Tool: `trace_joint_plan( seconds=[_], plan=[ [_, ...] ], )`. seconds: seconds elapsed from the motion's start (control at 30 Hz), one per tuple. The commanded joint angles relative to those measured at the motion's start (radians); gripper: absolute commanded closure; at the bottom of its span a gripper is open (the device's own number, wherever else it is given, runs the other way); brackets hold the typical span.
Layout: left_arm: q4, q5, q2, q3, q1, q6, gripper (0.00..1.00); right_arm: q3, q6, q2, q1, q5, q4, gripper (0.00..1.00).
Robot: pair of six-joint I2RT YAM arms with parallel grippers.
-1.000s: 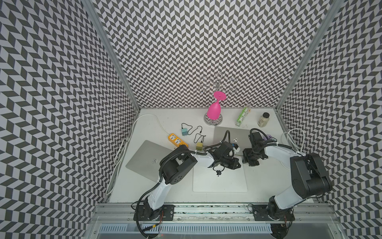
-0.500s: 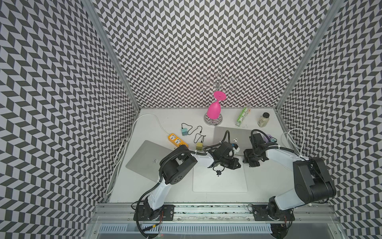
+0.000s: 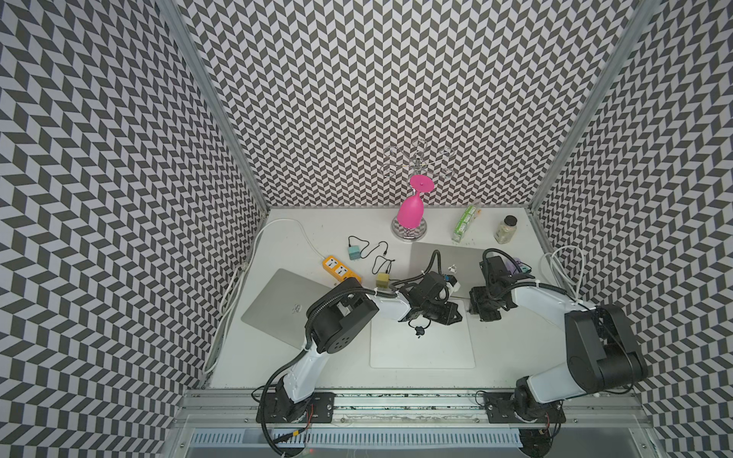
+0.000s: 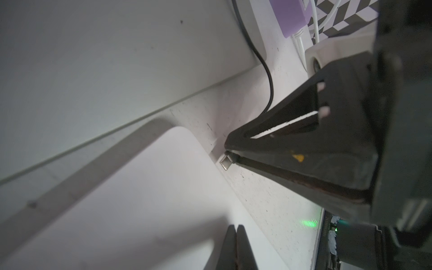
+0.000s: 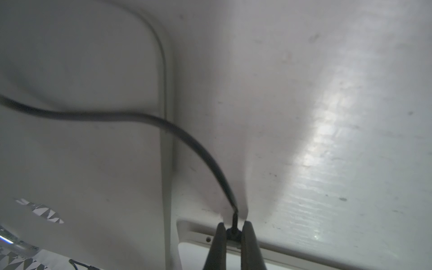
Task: Unplug the laptop charger
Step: Remove the charging cable from the laptop.
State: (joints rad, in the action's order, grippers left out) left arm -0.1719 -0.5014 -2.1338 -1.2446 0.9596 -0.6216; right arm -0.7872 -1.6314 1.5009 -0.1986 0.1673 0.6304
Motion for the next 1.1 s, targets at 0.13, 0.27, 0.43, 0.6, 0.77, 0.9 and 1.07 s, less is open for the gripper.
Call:
trace_joint_plan(
  seconds=[0.13, 0.27, 0.43, 0.6, 0.77, 0.9, 1.07],
  plan=[
    [0.082, 0.054, -0.031, 0.019, -0.007, 0.009, 1.0, 0.043, -0.039, -0.069, 0.005, -0.011, 0.001, 0.83],
    [0.086, 0.05, -0.022, 0.018, -0.006, 0.012, 1.0, 0.017, 0.007, -0.057, 0.011, -0.004, 0.016, 0.54],
    [0.09, 0.052, -0.002, 0.017, -0.005, 0.014, 1.0, -0.016, 0.031, -0.129, 0.011, -0.032, 0.085, 0.38],
    [0.089, 0.041, 0.002, 0.013, -0.005, 0.016, 1.0, -0.015, 0.078, -0.293, 0.009, -0.103, 0.094, 0.3],
    [0.092, 0.021, 0.022, 0.008, -0.002, 0.02, 1.0, -0.01, 0.475, -0.428, 0.011, -0.198, -0.076, 0.3],
    [0.102, 0.018, 0.046, 0.002, -0.002, 0.034, 1.0, -0.033, 0.884, -0.517, 0.012, -0.242, -0.183, 0.3],
    [0.104, -0.002, 0.057, 0.007, -0.001, 0.036, 1.0, -0.151, 1.301, -0.524, 0.019, -0.31, -0.138, 0.29]
  ],
)
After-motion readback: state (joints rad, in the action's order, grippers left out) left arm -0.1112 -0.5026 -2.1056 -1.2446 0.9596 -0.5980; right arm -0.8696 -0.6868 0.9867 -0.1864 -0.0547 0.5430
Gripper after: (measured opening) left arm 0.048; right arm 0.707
